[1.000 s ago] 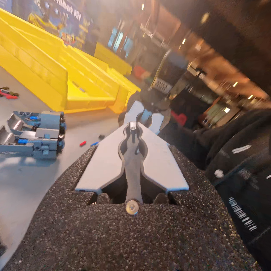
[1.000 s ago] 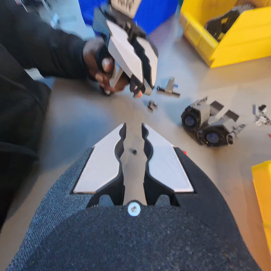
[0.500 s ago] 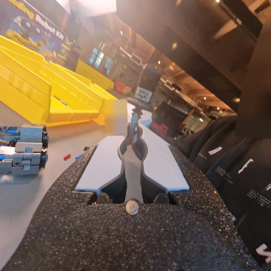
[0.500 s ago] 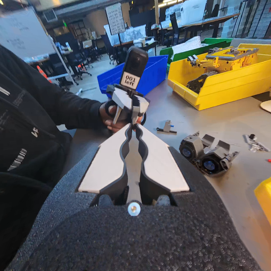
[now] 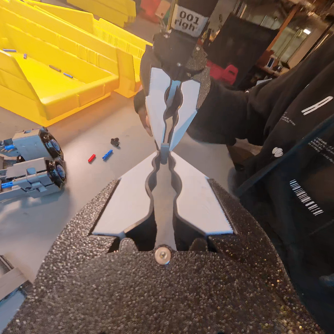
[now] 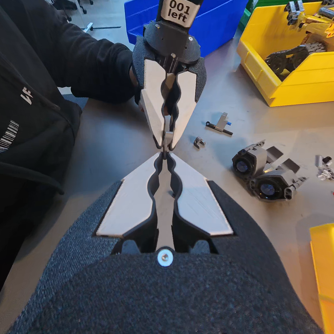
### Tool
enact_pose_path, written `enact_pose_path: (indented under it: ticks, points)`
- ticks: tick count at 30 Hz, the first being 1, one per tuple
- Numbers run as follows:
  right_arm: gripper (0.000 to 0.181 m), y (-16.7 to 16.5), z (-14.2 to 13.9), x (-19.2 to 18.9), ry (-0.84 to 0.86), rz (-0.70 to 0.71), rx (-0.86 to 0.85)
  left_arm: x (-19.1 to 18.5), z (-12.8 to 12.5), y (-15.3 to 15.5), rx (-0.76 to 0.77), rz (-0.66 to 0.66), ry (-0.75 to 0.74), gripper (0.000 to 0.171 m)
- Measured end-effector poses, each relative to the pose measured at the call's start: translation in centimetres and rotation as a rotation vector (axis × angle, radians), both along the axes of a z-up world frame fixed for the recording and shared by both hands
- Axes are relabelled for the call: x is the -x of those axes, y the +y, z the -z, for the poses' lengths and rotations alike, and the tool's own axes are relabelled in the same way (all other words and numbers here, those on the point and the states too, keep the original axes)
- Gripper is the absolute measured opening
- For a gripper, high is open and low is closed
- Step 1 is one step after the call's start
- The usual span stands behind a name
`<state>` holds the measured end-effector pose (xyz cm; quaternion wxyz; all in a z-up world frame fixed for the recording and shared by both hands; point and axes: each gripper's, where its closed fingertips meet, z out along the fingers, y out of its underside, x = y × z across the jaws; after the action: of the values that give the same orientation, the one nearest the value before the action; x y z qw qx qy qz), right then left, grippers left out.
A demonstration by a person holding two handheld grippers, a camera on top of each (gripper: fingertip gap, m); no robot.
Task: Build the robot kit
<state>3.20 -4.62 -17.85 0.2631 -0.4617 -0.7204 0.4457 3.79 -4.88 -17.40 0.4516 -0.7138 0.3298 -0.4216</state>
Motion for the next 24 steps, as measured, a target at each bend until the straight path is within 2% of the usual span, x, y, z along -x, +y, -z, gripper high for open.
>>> enact_pose_path:
  ticks: [8, 20, 22, 24]
  points:
    - [0.002, -0.5, -1.8, -0.3, 0.078, -0.038, 0.095, -0.2, -1.2, -0.7, -0.059, 0.024, -0.050, 0.007]
    - [0.002, -0.9, -5.3, 0.6, 0.256, -0.028, 0.313, 0.7, -4.3, -0.9, -0.170, -0.040, -0.174, 0.007]
    - [0.004, -0.4, -5.3, 0.6, 0.254, -0.012, 0.284, 1.2, -4.6, -0.6, -0.169, -0.060, -0.182, 0.007]
    - [0.015, 0.7, -3.2, -0.3, 0.120, 0.005, 0.154, 2.2, -4.4, 0.0, -0.178, -0.099, -0.145, 0.007]
